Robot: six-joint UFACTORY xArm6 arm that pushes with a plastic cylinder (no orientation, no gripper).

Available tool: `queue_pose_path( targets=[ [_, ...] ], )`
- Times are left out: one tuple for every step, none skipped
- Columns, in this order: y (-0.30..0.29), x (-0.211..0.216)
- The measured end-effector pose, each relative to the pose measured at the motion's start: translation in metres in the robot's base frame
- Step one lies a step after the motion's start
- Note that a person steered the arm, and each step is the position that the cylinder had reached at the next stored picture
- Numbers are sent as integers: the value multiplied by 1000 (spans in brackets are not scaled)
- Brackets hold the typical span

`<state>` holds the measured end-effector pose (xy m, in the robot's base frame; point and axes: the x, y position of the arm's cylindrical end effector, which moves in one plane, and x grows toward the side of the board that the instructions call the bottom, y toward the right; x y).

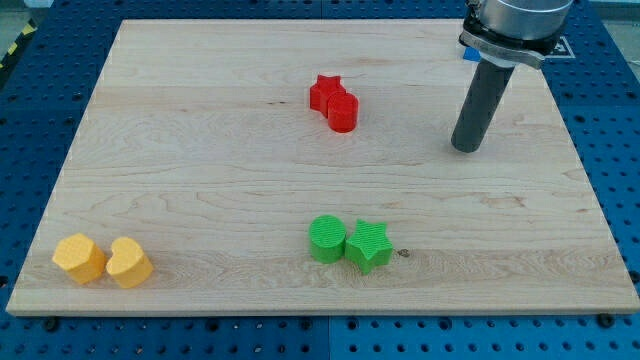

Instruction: Push the red star away from the red circle

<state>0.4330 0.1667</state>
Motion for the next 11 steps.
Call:
queue_pose_path(
  targets=[
    [0,0],
    [0,0],
    [-4,0],
    [-9,-2],
    [-44,-14],
    [-100,-30],
    [-128,-48],
    [-128,-49],
    [-146,-60],
    [-164,-60],
    [-168,-71]
  ],
)
